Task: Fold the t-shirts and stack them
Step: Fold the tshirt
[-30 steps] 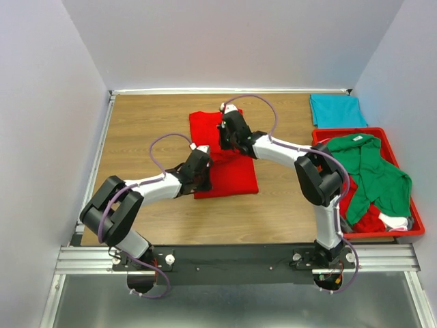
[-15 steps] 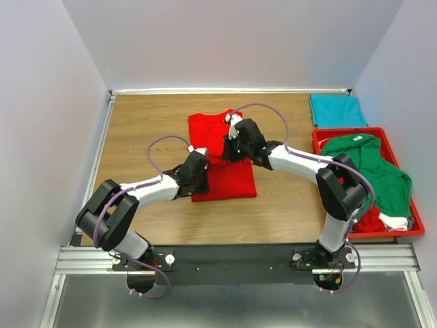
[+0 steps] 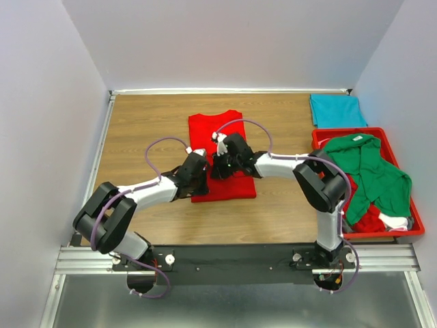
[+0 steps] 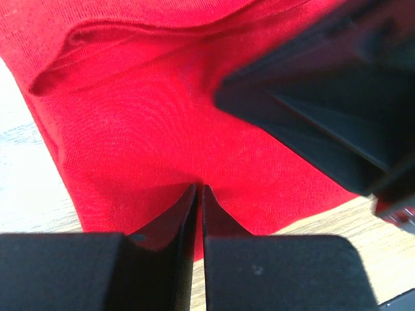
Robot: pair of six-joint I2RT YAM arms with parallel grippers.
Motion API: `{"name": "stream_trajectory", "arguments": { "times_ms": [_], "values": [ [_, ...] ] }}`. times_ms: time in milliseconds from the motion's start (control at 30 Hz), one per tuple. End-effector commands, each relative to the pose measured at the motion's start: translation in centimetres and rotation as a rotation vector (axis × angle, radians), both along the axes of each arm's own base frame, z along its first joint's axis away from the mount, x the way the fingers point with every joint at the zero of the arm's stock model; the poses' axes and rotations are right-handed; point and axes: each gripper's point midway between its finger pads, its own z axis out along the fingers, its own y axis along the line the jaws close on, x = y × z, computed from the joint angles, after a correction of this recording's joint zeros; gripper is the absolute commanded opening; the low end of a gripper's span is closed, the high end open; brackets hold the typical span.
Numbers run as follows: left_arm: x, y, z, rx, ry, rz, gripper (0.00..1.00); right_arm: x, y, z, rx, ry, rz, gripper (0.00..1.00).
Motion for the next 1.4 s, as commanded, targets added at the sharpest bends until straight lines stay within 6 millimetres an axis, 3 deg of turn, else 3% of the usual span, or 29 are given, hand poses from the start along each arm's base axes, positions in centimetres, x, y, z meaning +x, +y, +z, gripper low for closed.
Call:
{"name": "stream_trajectory", "arguments": {
  "times_ms": [0,133,233,333,367,433,467,567,633,667,700,767,833,933,967,1067,1100,1267,1367],
  "values": [
    [-1.1,0.4,-0.3,0.01,0.029,-0.005,0.14,1.6,2.3,0.5,0.052,-0.034,0.008,0.11],
    [-1.4,0.5,-0.4,0.009,0.034,-0.006,0.14,4.2,2.5,0.0,0.012,-0.097,-0.057,0.1],
    [-1.7,0.6,-0.5,0.006,0.038,-0.008,0.14,7.1,2.4,1.1,-0.007,-0.177,-0.118,0.11],
    [-1.9,0.8,-0.4,0.001,0.038,-0.005,0.14,10.8,2.3,3.0,0.005,-0.242,-0.189,0.11],
    [-2.0,0.8,-0.3,-0.003,0.035,-0.004,0.14,13.0,1.7,3.6,0.018,-0.259,-0.227,0.11],
    [-1.9,0.7,-0.1,-0.01,0.029,-0.003,0.14,15.3,0.8,4.8,0.047,-0.26,-0.262,0.11],
    [-1.7,0.6,0.4,-0.022,0.017,0.002,0.14,16.0,1.0,6.8,0.086,-0.271,-0.264,0.11],
    [-1.1,0.4,1.7,-0.047,-0.019,0.017,0.16,15.5,0.6,9.6,0.145,-0.255,-0.226,0.14],
    [-0.2,0.3,3.6,-0.085,-0.075,0.037,0.19,13.8,-0.2,10.8,0.178,-0.221,-0.201,0.17],
    [2.2,0.6,8.1,-0.241,-0.204,0.092,0.27,10.2,-2.2,10.4,0.246,-0.08,-0.151,0.2],
    [2.2,0.6,8.1,-0.243,-0.206,0.092,0.27,10.1,-2.2,10.4,0.246,-0.079,-0.15,0.2],
    [3.6,1.5,9.7,-0.308,-0.274,0.122,0.29,8.0,-4.1,9.3,0.263,-0.005,-0.142,0.22],
    [5.0,2.6,9.0,-0.313,-0.275,0.154,0.29,6.5,-6.0,8.4,0.289,0.05,-0.144,0.22],
    [7.0,2.6,9.2,-0.353,-0.294,0.144,0.27,6.1,-7.8,7.8,0.343,0.091,-0.153,0.22],
    [8.1,2.7,8.4,-0.352,-0.289,0.154,0.24,5.6,-8.4,6.4,0.341,0.125,-0.16,0.22],
    [9.9,2.1,6.6,-0.343,-0.251,0.141,0.21,5.6,-9.2,5.1,0.377,0.172,-0.158,0.22],
    [10.5,2.1,6.1,-0.335,-0.242,0.145,0.2,5.4,-9.2,3.7,0.376,0.208,-0.159,0.21],
    [13.2,3.7,2.2,-0.304,-0.168,0.222,0.16,6.7,-10.8,0.7,0.398,0.248,-0.208,0.21],
    [14.2,4.3,1.5,-0.322,-0.154,0.249,0.16,7.9,-12.3,-1.1,0.39,0.262,-0.258,0.21]
  ]
}}
